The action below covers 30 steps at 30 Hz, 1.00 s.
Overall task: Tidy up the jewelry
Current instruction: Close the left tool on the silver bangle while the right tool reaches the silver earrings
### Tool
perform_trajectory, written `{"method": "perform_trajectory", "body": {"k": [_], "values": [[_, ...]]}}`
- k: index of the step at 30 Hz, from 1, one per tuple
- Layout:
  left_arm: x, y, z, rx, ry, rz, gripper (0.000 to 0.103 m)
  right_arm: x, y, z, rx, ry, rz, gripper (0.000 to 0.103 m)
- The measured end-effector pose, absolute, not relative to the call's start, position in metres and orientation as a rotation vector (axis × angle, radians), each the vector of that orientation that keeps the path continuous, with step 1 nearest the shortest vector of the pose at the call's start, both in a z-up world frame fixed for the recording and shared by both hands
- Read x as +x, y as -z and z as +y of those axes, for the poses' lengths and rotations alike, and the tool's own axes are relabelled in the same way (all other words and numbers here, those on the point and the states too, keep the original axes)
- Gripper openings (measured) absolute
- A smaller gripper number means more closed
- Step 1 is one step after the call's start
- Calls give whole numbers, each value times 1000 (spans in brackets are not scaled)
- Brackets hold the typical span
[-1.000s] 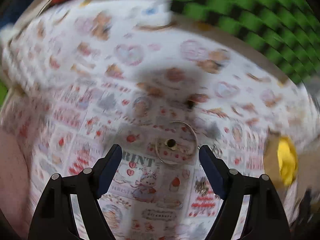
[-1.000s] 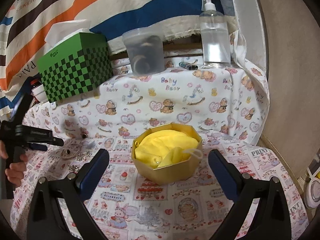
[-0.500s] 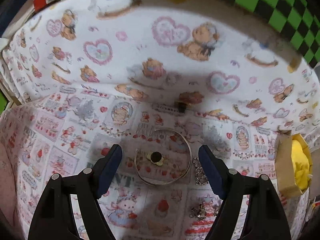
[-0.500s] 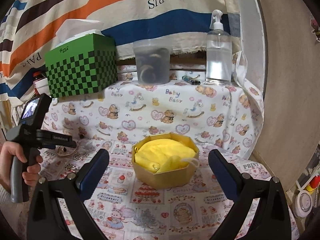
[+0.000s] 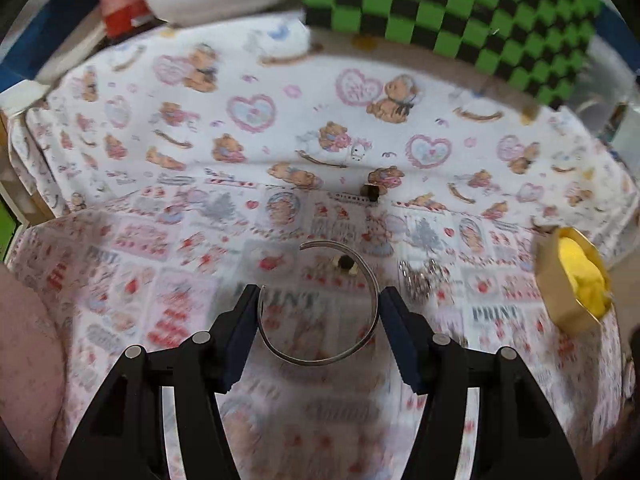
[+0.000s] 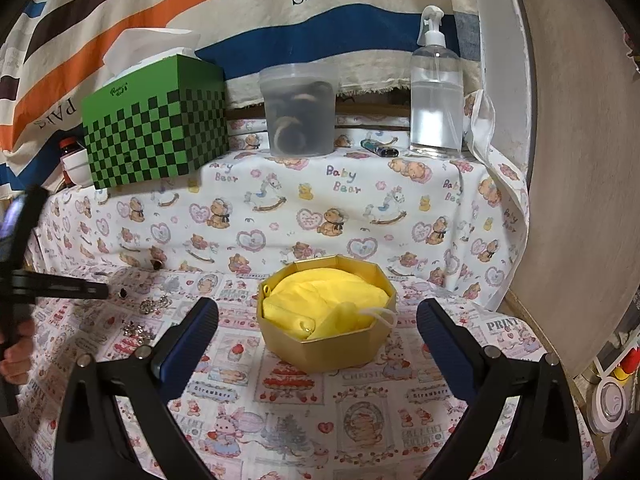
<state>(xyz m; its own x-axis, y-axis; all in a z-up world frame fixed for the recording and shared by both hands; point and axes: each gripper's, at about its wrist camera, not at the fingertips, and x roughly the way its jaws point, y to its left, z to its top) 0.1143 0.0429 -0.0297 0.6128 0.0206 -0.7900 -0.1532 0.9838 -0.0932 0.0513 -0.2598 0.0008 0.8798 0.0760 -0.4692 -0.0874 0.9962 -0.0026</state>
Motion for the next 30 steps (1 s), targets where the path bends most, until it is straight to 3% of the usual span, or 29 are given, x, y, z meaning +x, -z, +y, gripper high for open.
{"method": "perform_trajectory", "body": {"k": [10, 18, 28, 30], "values": [[84, 18, 66, -217, -97, 821, 59, 47, -7, -260, 33, -126, 521, 99], [99, 41, 84, -255, -141, 837, 59, 68, -14, -205, 56, -265, 650, 97], [100, 49, 99, -284, -149, 852, 59, 105, 15, -123, -16, -319, 829, 37], [98, 47, 102, -296, -155, 847, 59, 110, 21, -119, -5, -344, 857, 35]]}}
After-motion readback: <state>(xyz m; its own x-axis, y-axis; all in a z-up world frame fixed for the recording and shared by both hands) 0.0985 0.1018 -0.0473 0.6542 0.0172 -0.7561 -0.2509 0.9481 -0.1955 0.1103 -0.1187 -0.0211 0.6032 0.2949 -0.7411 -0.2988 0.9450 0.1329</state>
